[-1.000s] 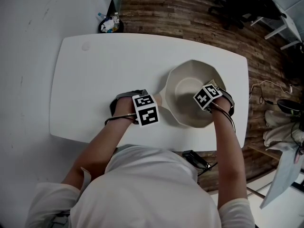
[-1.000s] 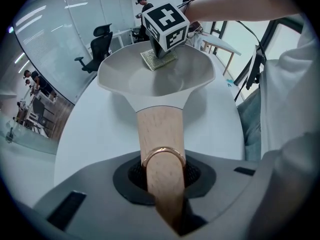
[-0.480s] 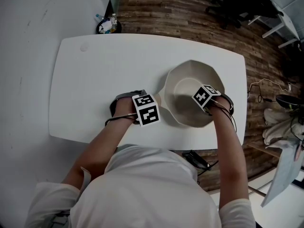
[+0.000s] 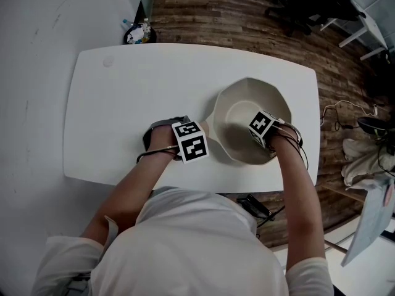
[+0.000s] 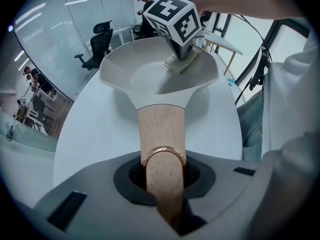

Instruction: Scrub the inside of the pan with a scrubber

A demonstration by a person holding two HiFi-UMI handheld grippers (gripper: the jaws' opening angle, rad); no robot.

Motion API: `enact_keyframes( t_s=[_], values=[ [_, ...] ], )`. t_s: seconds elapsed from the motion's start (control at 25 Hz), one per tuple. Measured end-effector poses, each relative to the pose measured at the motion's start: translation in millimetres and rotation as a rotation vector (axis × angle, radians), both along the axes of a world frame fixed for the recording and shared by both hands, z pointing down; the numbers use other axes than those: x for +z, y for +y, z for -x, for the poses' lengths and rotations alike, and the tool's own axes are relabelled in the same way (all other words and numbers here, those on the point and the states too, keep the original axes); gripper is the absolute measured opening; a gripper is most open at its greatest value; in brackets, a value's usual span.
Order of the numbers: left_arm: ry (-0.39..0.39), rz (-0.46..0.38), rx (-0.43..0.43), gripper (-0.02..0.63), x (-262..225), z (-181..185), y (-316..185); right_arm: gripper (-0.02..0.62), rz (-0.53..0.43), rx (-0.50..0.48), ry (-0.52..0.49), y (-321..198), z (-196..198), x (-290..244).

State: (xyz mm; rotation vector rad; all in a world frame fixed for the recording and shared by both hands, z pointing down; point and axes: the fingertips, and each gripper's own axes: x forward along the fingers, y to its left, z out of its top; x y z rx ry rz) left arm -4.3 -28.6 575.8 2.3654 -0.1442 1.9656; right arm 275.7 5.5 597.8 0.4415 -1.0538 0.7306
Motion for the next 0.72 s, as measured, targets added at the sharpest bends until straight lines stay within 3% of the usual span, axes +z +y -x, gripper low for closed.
enact_keyframes(
  t_s=[0.4,0.72],
  values=[
    [-0.007,-0.003,0.004,0.077,0,-4,5,0.026,0.082,0.045,-0.048,24,10,-2],
    [-0.008,-0.006,-0.001,0.077,0,-6,9,0.026,0.122,0.102,-0.145,39,28,-2]
  ],
)
